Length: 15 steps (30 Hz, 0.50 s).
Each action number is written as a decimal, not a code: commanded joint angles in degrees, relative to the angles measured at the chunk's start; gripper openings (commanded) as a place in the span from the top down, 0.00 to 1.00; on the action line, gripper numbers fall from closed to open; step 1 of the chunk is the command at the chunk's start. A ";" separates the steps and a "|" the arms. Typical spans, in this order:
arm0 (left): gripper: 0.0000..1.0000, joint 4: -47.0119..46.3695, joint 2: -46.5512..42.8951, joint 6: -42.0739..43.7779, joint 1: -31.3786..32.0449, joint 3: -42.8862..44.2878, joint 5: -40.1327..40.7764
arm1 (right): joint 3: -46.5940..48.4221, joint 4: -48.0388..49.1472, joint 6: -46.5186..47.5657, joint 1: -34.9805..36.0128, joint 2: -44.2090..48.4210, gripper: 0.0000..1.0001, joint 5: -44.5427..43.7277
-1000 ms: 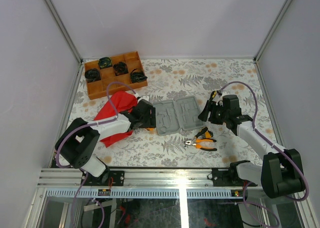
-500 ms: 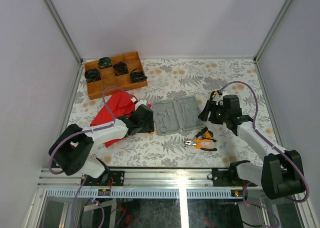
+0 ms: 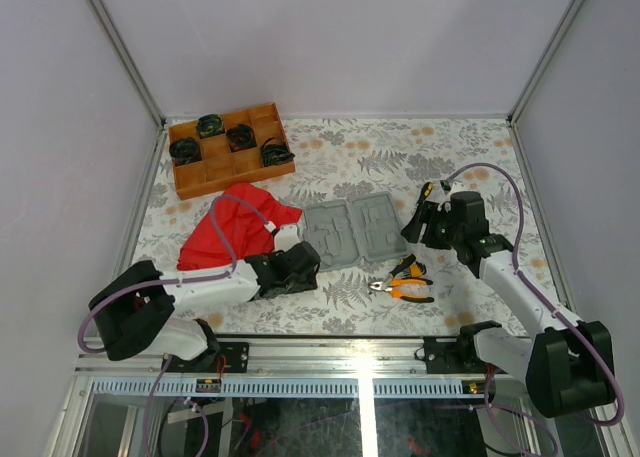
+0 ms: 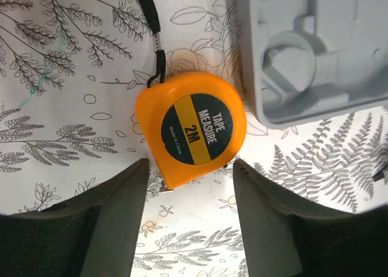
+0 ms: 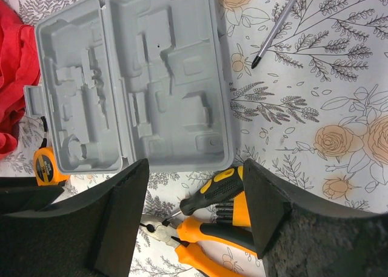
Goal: Sort the tools into containers
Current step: Move the engineering item at the center of the board.
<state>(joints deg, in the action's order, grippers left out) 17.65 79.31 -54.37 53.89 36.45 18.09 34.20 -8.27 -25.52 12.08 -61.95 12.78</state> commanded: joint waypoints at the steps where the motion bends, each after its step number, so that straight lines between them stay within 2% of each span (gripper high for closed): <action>1: 0.39 7.37 -0.42 -6.92 3.71 -2.14 1.47 | -0.11 -0.91 -0.31 0.56 1.77 0.30 -1.68; 10: 0.21 7.08 -10.87 -3.15 4.15 -1.17 3.50 | -1.91 -2.30 -2.01 0.81 6.41 0.29 -6.35; 15: 0.17 6.97 -16.08 -3.46 3.63 -3.74 4.18 | -2.69 -2.14 -3.16 0.84 7.90 0.29 -5.66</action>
<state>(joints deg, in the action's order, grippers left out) 23.70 66.72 -58.02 57.80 35.00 19.64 31.97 -11.11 -27.16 12.38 -55.66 8.05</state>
